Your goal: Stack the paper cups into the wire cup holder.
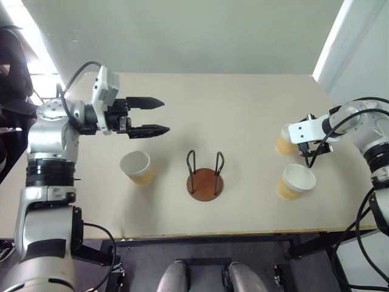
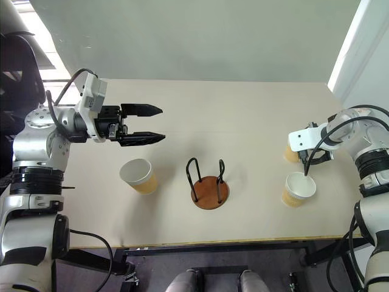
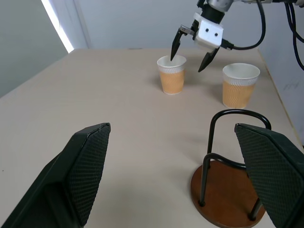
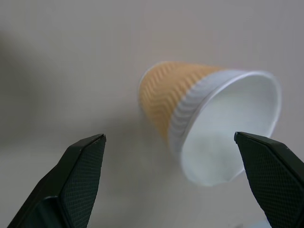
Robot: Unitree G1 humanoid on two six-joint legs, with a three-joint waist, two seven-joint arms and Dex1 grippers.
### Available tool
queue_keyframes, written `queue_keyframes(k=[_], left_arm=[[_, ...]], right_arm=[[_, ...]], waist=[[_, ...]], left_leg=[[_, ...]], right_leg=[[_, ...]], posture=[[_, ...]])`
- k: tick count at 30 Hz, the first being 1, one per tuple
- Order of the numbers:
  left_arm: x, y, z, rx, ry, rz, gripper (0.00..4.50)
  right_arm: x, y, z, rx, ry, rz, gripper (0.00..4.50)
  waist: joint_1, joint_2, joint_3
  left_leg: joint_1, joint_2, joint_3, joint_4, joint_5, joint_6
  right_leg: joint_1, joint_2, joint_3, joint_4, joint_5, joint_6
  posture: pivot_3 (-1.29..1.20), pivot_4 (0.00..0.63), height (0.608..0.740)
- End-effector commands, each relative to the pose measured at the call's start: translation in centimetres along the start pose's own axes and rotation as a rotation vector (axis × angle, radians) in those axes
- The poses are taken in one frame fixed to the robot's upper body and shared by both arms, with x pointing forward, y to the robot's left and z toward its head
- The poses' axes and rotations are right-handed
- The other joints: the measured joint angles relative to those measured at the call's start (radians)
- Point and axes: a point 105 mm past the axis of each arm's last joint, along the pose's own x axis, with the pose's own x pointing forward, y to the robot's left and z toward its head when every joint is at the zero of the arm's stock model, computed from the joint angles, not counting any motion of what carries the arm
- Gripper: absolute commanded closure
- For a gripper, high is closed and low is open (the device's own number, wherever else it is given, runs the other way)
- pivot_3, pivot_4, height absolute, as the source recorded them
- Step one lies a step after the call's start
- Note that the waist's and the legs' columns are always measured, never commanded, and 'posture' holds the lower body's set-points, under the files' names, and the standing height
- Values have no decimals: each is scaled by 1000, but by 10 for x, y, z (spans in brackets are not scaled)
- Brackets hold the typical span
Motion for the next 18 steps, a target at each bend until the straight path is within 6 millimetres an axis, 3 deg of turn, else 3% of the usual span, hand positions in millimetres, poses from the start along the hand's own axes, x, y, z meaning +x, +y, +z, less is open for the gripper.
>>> queue_keyframes(k=[1,4,7,16,18], left_arm=[[2,0,21,64,-23,-4,0],[-1,1,20,63,-22,-1,0],[-7,2,14,55,-20,4,0],[-13,6,-1,66,-19,15,0],[-13,7,-3,67,-12,2,0]], right_arm=[[-7,-13,-3,-23,29,-51,19],[-5,-15,-5,-32,47,-54,19],[-3,-17,-4,-44,55,-56,625],[-11,-19,3,-61,18,-31,3919],[-17,-20,6,-78,-1,-22,4481]], waist=[[0,0,0],[0,0,0],[0,0,0],[0,0,0],[0,0,0]], left_leg=[[0,0,0,0,0,0],[0,0,0,0,0,0],[0,0,0,0,0,0],[0,0,-1,-1,-1,-1],[0,0,0,-1,-1,-1]], right_leg=[[0,0,0,0,0,0],[0,0,0,0,0,0],[0,0,0,0,0,0],[0,0,0,-1,0,-1],[0,0,0,-1,-1,-1]], posture=[[0,150,740],[0,150,740],[0,150,740],[0,150,740],[0,150,740]])
